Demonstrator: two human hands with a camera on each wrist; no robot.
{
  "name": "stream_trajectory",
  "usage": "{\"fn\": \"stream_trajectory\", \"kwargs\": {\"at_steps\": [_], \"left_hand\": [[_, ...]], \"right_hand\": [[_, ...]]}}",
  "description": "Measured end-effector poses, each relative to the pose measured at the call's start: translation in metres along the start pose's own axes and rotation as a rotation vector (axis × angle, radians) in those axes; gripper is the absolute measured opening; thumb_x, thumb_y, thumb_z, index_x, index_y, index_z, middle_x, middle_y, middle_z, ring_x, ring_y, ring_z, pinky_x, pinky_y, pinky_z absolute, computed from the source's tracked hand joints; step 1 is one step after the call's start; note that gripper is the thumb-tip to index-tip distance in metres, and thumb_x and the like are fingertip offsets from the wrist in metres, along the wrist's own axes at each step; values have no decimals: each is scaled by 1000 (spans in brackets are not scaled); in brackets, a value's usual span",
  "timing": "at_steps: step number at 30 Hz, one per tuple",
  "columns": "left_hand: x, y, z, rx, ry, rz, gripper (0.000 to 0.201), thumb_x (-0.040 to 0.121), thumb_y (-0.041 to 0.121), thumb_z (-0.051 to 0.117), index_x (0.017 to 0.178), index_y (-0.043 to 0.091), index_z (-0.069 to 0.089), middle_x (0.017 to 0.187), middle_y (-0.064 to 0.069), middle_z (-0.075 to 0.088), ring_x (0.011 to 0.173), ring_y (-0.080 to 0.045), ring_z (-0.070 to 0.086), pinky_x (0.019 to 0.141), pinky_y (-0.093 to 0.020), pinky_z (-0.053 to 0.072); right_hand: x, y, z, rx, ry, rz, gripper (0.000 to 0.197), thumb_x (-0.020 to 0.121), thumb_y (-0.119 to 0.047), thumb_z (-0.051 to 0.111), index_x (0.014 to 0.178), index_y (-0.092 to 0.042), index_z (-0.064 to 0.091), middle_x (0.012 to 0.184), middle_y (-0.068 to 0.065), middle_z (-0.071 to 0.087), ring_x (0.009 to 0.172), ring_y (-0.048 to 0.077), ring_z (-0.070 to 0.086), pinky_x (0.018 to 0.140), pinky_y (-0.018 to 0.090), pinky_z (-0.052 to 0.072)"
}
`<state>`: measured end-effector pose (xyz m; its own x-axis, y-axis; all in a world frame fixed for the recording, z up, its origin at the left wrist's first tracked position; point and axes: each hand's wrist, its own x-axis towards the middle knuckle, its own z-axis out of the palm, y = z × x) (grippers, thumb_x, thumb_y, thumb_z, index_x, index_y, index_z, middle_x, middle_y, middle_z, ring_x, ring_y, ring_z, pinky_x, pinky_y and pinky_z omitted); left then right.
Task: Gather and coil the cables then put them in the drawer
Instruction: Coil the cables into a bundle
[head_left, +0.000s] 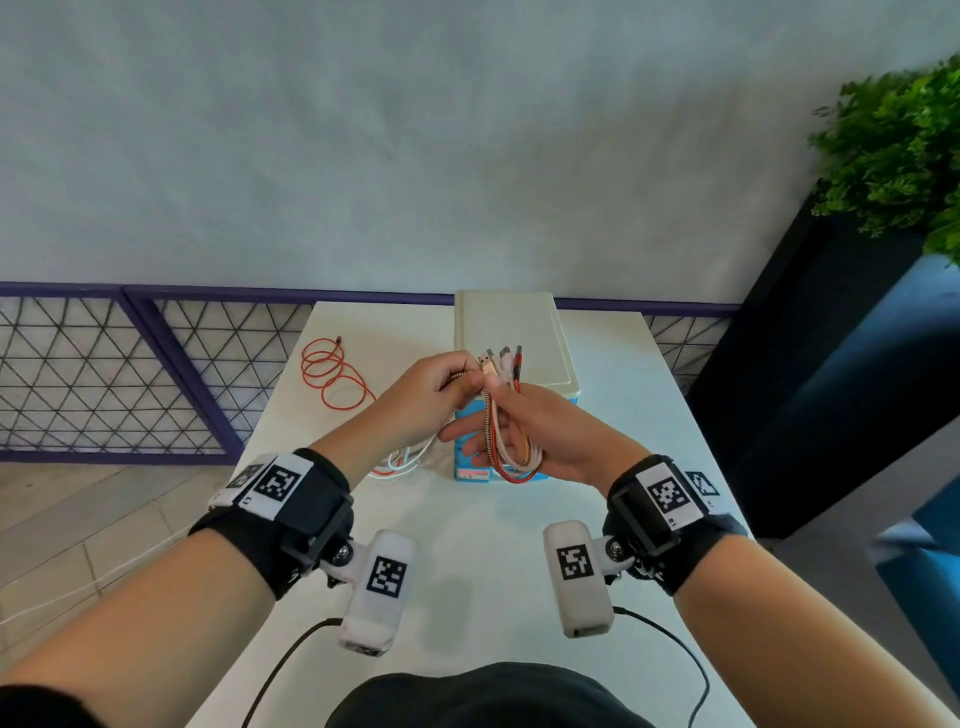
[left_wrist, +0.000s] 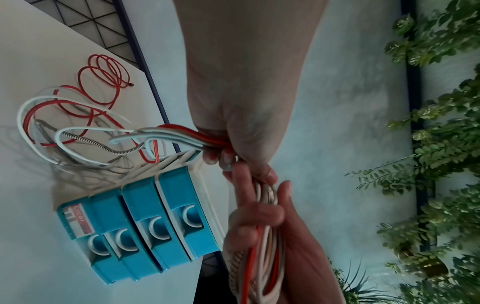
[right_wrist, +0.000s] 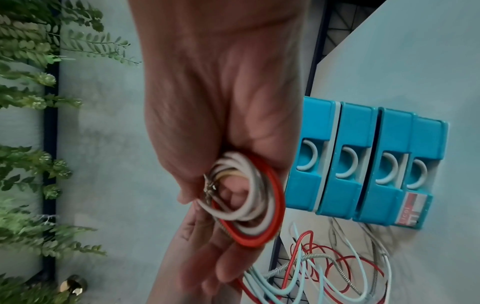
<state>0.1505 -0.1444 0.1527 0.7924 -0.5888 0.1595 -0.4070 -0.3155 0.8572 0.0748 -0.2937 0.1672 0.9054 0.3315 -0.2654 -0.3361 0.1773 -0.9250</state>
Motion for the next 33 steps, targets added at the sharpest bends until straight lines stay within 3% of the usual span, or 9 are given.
{"fn": "stream_trajectory", "kwargs": {"at_steps": [6, 11, 14, 16, 20, 23, 25, 30, 33], "left_hand": [[-3, -2, -1, -28, -88, -140, 30, 94, 36, 48, 83, 10, 57, 50, 3, 50, 39, -6, 44, 44, -18, 40], [-5, -6, -10, -200, -376, -483, 78, 78, 79, 18, 77, 10, 53, 45, -1, 46, 51, -22, 46, 53, -27, 32], [-4, -6, -17, -372, -480, -586, 74, 87, 68, 7, 82, 9, 53, 49, -2, 49, 53, -18, 58, 47, -17, 42], [-6, -9, -20, -402, -533, -621, 73, 90, 65, 9, 78, 9, 54, 52, -3, 53, 56, -19, 62, 54, -20, 51], [-12, -24, -20, -359, -575, -615, 71, 90, 64, 16, 69, 10, 57, 60, -5, 58, 63, -21, 62, 75, -31, 54], [-16, -29, -19, -334, -592, -525, 70, 95, 57, 12, 79, 13, 64, 75, -7, 67, 84, -19, 66, 91, -33, 44], [-17, -28, -19, -169, -593, -436, 65, 98, 50, 13, 85, 15, 65, 82, -1, 70, 88, -10, 63, 92, -31, 40], [-17, -23, -4, -13, -354, -263, 45, 101, 38, 26, 72, 16, 52, 55, 8, 54, 68, -17, 59, 76, -35, 43], [-23, -8, 16, 272, -188, -202, 39, 99, 40, 27, 86, 15, 53, 74, 0, 59, 73, -22, 58, 70, -35, 44]], "right_hand": [[4, 1, -12, -169, 47, 14, 21, 103, -18, 38, 103, -3, 54, 73, 7, 60, 52, 11, 52, 55, 27, 48], [7, 9, -13, -452, 75, 59, 31, 103, -20, 36, 104, 1, 60, 59, -1, 52, 44, 9, 42, 53, 24, 41], [8, 16, -8, -493, 82, 63, 31, 103, -20, 36, 98, -2, 60, 60, 1, 51, 43, 8, 41, 52, 24, 40], [8, 15, -7, -491, 111, 57, 28, 103, -20, 36, 90, -6, 57, 61, 2, 50, 43, 8, 42, 52, 25, 40], [8, 5, -18, -406, 193, 41, 26, 102, -20, 36, 83, -10, 50, 62, 3, 49, 43, 9, 41, 51, 24, 39], [7, -1, -22, -352, 269, 8, 25, 102, -18, 34, 83, -11, 48, 62, 2, 50, 48, 12, 44, 51, 25, 41], [8, -1, -25, -307, 342, -24, 25, 102, -17, 32, 84, -10, 47, 63, 4, 51, 51, 16, 47, 52, 27, 42], [21, 6, -22, -137, 508, -61, 22, 101, -15, 31, 84, -10, 45, 68, 8, 57, 59, 20, 59, 55, 30, 48], [31, 7, -15, 16, 546, -95, 19, 100, -17, 32, 89, -8, 45, 83, 16, 68, 77, 28, 69, 70, 41, 57]]}}
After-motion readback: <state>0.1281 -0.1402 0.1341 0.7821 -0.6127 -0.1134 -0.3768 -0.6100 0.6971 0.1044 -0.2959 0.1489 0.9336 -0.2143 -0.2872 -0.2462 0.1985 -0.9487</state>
